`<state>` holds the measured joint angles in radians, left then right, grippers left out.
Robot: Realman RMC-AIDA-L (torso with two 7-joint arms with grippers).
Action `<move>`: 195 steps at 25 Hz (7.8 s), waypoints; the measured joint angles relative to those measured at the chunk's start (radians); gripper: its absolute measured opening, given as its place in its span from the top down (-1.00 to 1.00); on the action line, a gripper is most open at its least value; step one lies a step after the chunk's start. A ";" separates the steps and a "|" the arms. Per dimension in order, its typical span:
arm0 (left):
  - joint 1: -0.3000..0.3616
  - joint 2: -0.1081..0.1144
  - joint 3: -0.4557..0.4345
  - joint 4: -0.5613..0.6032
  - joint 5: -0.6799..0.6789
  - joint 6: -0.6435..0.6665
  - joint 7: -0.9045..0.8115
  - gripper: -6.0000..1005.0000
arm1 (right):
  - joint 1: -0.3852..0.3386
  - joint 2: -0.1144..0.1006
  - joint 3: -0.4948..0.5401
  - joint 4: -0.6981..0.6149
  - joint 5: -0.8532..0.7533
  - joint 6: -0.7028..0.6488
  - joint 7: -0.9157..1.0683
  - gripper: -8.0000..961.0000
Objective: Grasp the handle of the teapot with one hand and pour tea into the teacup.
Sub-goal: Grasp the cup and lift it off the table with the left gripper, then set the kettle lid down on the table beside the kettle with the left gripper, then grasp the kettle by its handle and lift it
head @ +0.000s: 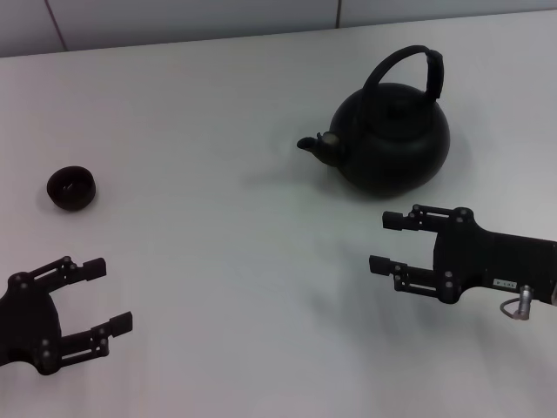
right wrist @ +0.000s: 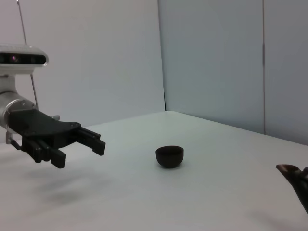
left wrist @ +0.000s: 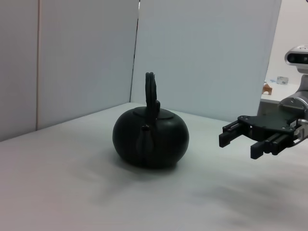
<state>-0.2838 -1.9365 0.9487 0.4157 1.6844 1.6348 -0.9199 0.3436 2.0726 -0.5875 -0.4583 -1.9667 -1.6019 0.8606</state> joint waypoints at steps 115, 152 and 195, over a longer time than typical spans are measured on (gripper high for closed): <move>-0.188 -0.131 -0.307 -0.089 -0.002 -0.606 0.144 -0.37 | -0.012 -0.002 0.040 -0.028 0.005 -0.082 0.002 -0.33; -0.349 -0.143 0.004 -0.257 -0.034 -0.476 0.210 -0.45 | -0.026 0.000 0.052 -0.041 0.004 -0.088 0.002 -0.32; 0.082 -0.053 -0.163 0.194 -0.034 0.133 0.005 -0.60 | -0.015 0.004 0.055 -0.037 0.005 -0.087 0.002 -0.32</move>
<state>-0.2019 -1.9893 0.7853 0.6102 1.6507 1.7681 -0.9148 0.3286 2.0769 -0.5321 -0.4952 -1.9620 -1.6890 0.8621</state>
